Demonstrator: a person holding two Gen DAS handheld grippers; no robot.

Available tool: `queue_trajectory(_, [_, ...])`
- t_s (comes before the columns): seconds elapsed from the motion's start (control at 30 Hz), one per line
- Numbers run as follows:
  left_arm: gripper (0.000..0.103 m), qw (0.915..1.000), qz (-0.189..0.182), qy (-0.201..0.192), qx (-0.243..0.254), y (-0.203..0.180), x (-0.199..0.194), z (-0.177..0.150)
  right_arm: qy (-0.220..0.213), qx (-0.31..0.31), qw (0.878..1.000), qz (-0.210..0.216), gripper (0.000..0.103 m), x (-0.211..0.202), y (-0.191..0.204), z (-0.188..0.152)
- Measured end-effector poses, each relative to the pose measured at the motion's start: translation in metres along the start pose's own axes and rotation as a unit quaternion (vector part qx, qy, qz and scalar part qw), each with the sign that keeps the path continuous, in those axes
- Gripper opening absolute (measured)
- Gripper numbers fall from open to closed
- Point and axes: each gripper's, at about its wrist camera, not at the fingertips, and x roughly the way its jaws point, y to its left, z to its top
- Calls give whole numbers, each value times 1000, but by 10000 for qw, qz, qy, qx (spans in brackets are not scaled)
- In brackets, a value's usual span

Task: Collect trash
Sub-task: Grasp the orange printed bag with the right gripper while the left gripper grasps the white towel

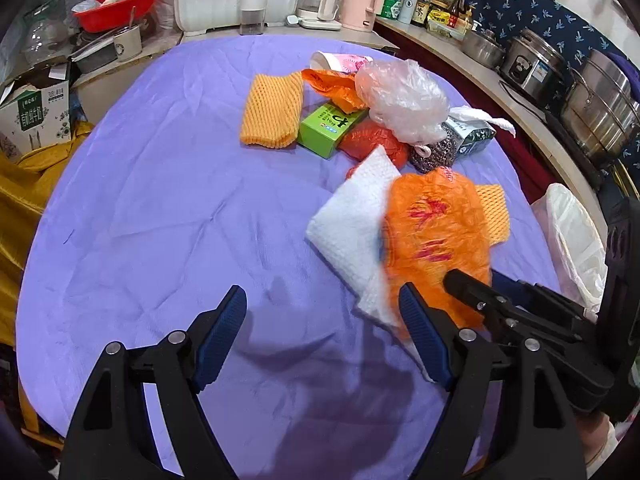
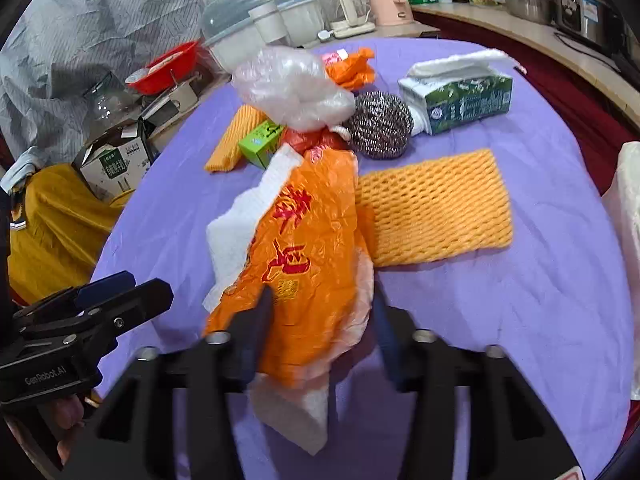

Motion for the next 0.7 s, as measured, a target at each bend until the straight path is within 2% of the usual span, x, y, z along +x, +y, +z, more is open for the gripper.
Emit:
queue_trajectory(0.07, [75,10000,-19,22,3,-1,3,1,-91,-49,9999,32,5,-7,1,-1])
queue_trajectory(0.37, [78,9996,-184,222,59,-22,28,1,-986,81,9941,-441,4,-68,-19,14])
queue_trajectory(0.5, [78,9991,-177,380,8,-31,44,-2,-1199,219,9900,-714,4,-87,-36,21])
queue_trajectory(0.6, [74,9991,-137,408,-11,-36,50,-4,-1277,352,9876,-847,5,-94,-50,21])
queue_trajectory(0.67, [58,9991,-129,395,104,-42,51,-3,-1294,414,9865,-909,5,-96,-57,21])
queue_trajectory(0.7, [55,9991,-103,384,146,-45,52,-3,-1294,434,9863,-928,5,-97,-62,20])
